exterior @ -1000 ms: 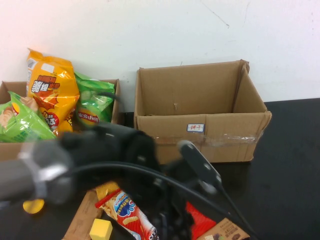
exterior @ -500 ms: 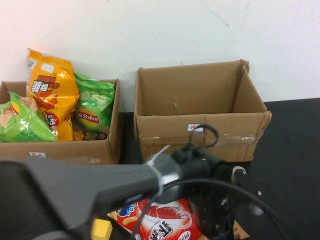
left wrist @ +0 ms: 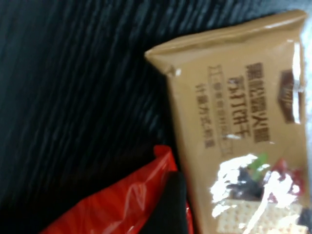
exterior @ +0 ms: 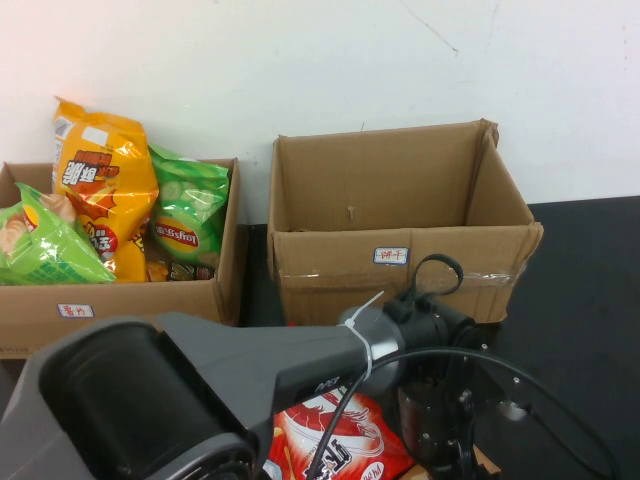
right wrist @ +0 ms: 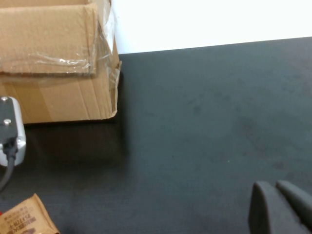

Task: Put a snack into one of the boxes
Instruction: Pick up the biscuit

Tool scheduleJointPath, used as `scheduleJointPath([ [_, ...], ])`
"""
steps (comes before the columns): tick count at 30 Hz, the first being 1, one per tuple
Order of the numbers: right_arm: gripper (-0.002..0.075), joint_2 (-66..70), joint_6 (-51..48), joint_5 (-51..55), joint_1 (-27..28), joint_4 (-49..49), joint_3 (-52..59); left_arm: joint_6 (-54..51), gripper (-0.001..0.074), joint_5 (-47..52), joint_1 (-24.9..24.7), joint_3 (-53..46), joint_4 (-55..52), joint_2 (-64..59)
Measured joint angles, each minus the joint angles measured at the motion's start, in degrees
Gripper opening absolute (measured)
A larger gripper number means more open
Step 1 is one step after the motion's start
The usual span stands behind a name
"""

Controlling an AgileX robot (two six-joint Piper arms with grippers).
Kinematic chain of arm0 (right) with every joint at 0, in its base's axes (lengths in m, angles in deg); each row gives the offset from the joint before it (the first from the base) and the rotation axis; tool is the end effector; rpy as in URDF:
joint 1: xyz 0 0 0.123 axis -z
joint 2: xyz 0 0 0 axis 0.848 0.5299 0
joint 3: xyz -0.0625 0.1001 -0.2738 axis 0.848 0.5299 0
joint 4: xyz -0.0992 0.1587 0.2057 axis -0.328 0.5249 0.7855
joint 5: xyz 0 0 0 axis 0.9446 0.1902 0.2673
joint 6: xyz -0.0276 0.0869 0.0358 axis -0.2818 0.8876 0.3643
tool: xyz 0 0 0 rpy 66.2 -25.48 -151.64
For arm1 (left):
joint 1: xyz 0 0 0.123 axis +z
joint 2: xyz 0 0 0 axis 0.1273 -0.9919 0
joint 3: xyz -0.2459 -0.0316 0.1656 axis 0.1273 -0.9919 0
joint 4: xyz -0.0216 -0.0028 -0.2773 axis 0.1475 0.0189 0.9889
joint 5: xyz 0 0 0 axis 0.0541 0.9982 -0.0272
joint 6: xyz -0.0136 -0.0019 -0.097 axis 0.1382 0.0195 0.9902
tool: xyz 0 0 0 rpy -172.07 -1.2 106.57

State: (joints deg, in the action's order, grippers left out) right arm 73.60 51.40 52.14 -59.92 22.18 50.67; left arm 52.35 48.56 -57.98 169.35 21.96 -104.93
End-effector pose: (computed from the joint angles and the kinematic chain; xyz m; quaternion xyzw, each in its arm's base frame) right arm 0.0736 0.0005 0.1710 0.0093 0.7973 0.0146 0.6034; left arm 0.2922 -0.3795 0.0846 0.5076 0.8553 -0.0945 0.0431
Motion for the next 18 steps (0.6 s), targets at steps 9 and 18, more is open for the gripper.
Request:
scheduleJointPath([
  [9,-0.0001,0.0,0.0,0.0,0.0,0.0,0.0,2.0,0.0637,-0.22,0.0,0.0,0.36,-0.35],
  [18,-0.0001,0.0,0.0,0.0,0.0,0.0,0.0,4.47,0.0637,-2.74,-1.82,0.0,-1.87,-1.43],
])
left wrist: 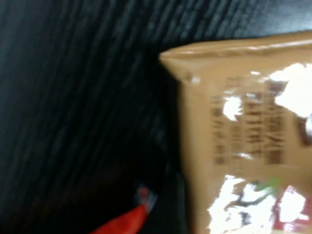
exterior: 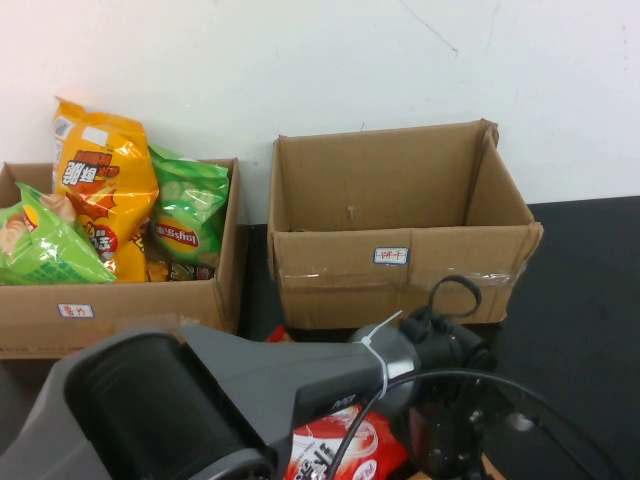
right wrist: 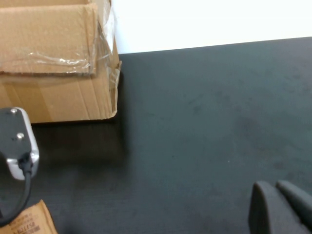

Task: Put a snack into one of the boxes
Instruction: Pick up the biscuit, then place the biscuit in the biscuit box

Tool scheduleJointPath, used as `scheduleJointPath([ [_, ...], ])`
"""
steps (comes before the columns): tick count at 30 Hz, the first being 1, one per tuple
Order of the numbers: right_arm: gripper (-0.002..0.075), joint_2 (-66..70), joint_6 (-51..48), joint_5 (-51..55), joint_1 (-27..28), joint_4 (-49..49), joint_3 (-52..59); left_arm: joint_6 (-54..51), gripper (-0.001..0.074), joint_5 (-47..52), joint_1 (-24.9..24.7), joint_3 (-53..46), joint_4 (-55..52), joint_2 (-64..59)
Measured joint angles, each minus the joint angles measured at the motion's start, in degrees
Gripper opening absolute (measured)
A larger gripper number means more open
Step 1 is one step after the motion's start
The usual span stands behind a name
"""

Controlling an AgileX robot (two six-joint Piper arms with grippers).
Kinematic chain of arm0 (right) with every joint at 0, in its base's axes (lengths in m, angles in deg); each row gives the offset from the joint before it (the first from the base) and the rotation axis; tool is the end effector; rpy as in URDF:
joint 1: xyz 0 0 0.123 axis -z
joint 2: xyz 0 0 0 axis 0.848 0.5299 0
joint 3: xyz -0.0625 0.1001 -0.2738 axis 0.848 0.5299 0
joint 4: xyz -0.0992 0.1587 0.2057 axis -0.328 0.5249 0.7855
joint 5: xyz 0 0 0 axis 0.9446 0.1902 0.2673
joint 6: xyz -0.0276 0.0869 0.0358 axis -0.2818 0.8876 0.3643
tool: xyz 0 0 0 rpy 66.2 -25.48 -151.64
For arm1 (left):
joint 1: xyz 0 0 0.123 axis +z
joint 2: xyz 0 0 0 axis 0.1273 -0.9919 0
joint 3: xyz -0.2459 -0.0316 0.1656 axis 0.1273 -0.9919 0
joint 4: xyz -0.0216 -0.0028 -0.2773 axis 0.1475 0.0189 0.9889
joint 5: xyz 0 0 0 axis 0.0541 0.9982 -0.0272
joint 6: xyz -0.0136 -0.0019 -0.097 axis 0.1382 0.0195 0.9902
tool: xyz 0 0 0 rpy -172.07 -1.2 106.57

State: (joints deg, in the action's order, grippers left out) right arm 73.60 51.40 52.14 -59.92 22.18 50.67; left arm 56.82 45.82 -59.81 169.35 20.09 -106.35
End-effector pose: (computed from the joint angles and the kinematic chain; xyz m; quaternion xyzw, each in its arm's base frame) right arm 0.0736 0.0005 0.1710 0.0093 0.7973 0.0146 0.6034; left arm 0.2842 -0.3895 0.0730 0.4946 0.8631 -0.0867 0.0537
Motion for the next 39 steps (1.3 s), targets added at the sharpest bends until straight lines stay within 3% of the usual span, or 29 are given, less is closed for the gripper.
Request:
scheduleJointPath([
  [8,-0.0001,0.0,0.0,0.0,0.0,0.0,0.0,4.52,0.0619,-0.51,0.0,0.03,-6.22,-0.8],
  [11,-0.0001,0.0,0.0,0.0,0.0,0.0,0.0,4.92,0.054,-0.88,0.0,0.03,-6.61,-0.9],
  [13,-0.0001,0.0,0.0,0.0,0.0,0.0,0.0,4.92,0.0435,-1.02,0.0,0.03,-6.61,-0.9],
  [21,-0.0001,0.0,0.0,0.0,0.0,0.0,0.0,3.29,0.0435,3.16,0.0,0.03,-6.73,2.15],
  [29,-0.0001,0.0,0.0,0.0,0.0,0.0,0.0,1.68,0.0435,1.33,0.0,0.03,-14.85,17.41],
  [35,-0.0001,0.0,0.0,0.0,0.0,0.0,0.0,15.78,0.0435,-11.31,0.75,0.03,-33.94,28.23],
  [39,-0.0001,0.0,0.0,0.0,0.0,0.0,0.0,27.67,0.0435,-18.97,4.46,0.03,-39.27,29.74],
])
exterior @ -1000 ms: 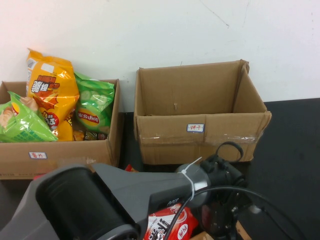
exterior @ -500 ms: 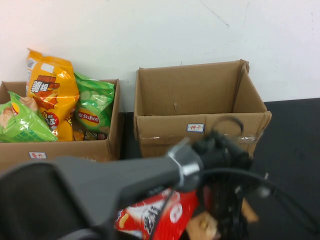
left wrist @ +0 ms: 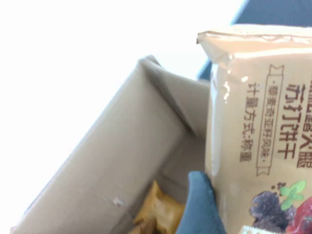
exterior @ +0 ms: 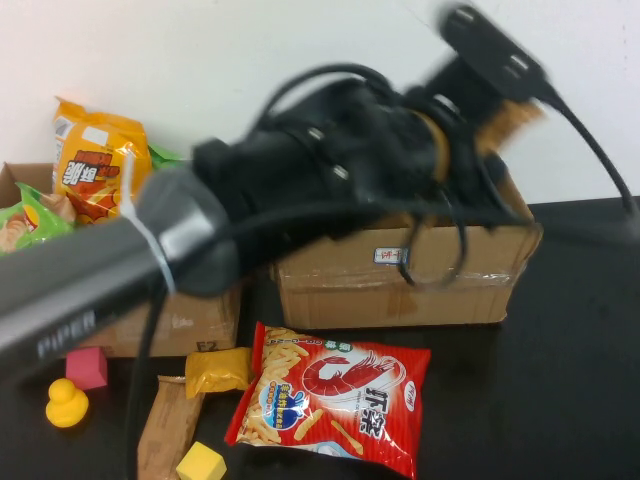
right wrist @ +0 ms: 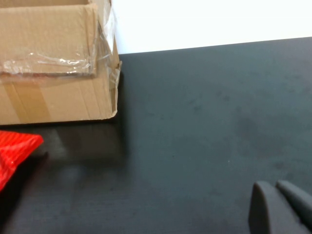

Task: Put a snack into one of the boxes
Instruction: Place the biscuit in the biscuit box

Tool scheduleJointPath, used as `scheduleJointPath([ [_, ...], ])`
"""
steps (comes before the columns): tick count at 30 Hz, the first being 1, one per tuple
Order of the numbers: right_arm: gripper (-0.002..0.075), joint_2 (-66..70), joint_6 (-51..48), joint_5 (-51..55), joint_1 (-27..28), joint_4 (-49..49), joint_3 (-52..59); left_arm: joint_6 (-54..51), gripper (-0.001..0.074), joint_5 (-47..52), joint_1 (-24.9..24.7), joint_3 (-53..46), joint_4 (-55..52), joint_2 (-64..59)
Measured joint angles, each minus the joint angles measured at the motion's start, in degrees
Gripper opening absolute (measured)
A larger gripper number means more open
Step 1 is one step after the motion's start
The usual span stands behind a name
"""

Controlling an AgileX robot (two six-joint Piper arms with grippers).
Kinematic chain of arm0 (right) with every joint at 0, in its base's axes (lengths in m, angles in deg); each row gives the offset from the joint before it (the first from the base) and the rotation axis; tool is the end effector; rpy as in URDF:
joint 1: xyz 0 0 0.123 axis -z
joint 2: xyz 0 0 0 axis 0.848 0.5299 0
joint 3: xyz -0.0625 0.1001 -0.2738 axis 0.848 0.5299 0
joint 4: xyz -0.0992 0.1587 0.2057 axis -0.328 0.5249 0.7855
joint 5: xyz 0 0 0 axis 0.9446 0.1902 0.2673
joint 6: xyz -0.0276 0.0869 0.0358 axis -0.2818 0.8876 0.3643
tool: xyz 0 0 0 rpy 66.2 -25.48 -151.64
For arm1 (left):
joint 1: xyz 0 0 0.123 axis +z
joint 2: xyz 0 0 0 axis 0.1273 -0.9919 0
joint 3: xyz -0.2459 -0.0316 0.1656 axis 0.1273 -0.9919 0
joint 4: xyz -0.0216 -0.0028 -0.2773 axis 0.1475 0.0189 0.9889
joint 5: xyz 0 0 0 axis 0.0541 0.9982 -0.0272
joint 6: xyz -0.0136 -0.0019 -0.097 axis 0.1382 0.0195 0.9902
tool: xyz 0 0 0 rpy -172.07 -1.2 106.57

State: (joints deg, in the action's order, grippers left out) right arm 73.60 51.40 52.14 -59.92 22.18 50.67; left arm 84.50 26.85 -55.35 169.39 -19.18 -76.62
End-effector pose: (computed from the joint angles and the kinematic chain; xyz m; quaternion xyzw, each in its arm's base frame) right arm 0.0736 0.0005 0.1710 0.0093 0.7973 0.0146 0.6034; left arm 0.3271 -0.3316 0.3477 0.3848 0.7672 -0.0622 0.5094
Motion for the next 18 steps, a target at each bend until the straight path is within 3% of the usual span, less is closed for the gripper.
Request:
scheduleJointPath([
  [13,-0.0001,0.0,0.0,0.0,0.0,0.0,0.0,14.83,0.0436,-18.14,15.97,0.41,1.97,-11.45],
  [18,-0.0001,0.0,0.0,0.0,0.0,0.0,0.0,18.59,0.0487,-20.01,20.22,4.26,2.07,-17.29],
])
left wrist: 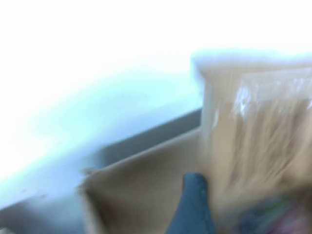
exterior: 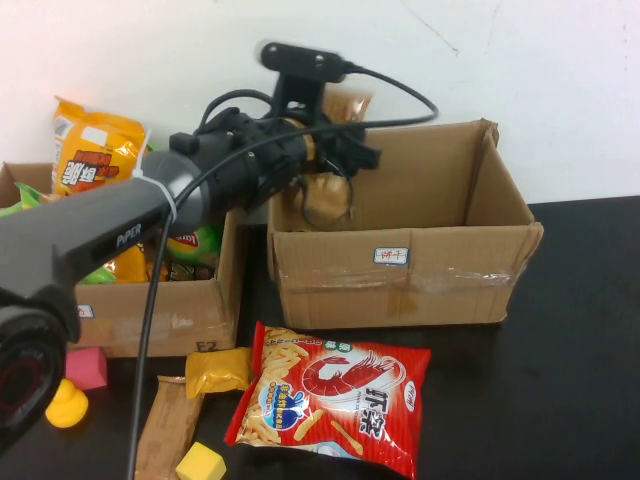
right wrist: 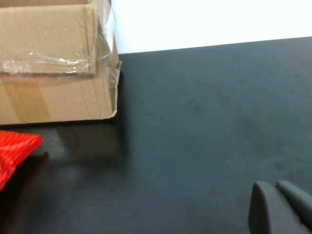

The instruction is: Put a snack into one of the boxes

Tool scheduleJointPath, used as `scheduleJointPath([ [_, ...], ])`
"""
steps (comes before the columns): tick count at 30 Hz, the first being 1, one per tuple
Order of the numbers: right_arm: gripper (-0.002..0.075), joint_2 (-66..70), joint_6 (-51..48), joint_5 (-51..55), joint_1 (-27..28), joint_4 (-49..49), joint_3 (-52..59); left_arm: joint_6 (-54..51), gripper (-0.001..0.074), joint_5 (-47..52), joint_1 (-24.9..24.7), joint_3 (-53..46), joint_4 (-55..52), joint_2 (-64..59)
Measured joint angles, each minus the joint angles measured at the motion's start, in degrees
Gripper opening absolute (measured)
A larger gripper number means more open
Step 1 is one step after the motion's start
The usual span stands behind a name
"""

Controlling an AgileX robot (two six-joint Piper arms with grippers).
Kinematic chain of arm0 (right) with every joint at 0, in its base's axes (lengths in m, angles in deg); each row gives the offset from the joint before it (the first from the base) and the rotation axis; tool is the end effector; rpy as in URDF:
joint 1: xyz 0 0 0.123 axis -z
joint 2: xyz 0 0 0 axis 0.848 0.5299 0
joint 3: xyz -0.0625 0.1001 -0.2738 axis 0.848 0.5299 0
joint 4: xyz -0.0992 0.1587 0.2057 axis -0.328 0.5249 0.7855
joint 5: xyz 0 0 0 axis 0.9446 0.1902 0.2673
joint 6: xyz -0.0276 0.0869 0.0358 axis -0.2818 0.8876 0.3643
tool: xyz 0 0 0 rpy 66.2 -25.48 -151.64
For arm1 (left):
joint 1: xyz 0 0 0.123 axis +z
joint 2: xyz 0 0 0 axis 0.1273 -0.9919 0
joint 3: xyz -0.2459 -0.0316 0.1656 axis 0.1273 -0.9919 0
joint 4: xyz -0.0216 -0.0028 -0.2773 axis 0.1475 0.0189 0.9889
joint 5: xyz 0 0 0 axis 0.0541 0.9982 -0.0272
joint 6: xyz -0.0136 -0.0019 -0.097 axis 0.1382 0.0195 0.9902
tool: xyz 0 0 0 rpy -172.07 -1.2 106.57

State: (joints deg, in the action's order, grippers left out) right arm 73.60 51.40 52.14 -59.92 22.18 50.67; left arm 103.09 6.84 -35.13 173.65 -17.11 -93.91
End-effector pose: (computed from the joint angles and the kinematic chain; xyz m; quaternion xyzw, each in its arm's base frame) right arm 0.0736 0.0005 0.1710 0.0093 0.7973 0.0146 0.6034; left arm 0.4801 -0.2477 0.2478 0.1494 0.8270 -0.1345 0.5250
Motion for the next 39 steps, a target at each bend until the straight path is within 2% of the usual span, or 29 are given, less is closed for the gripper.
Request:
scheduleJointPath([
  [5,-0.0001,0.0,0.0,0.0,0.0,0.0,0.0,1.12,0.0498,3.55,0.81,2.57,0.2,-1.08],
  [8,-0.0001,0.0,0.0,0.0,0.0,0.1,0.0,0.76,0.0456,7.66,0.47,3.77,0.2,0.22],
  [10,-0.0001,0.0,0.0,0.0,0.0,0.1,0.0,0.0,0.0359,11.62,-0.36,3.77,0.26,2.0],
  [13,-0.0001,0.0,0.0,0.0,0.0,0.1,0.0,-4.28,0.0141,16.81,-1.89,2.47,0.41,6.66],
  [14,-0.0001,0.0,0.0,0.0,0.0,0.1,0.0,-5.87,0.0093,17.74,-2.65,1.12,0.41,8.87],
  [17,-0.0001,0.0,0.0,0.0,0.0,0.1,0.0,-7.71,0.0027,17.84,-5.54,-5.09,0.85,15.82],
  [26,-0.0001,0.0,0.0,0.0,0.0,0.1,0.0,-4.38,0.0,5.22,-15.42,-30.63,1.53,36.01],
  [34,-0.0001,0.0,0.0,0.0,0.0,0.1,0.0,1.79,-0.0001,4.75,-16.45,-43.66,4.75,50.15],
  [39,-0.0001,0.0,0.0,0.0,0.0,0.1,0.0,2.02,-0.0001,10.29,-16.45,-47.24,3.87,55.7],
])
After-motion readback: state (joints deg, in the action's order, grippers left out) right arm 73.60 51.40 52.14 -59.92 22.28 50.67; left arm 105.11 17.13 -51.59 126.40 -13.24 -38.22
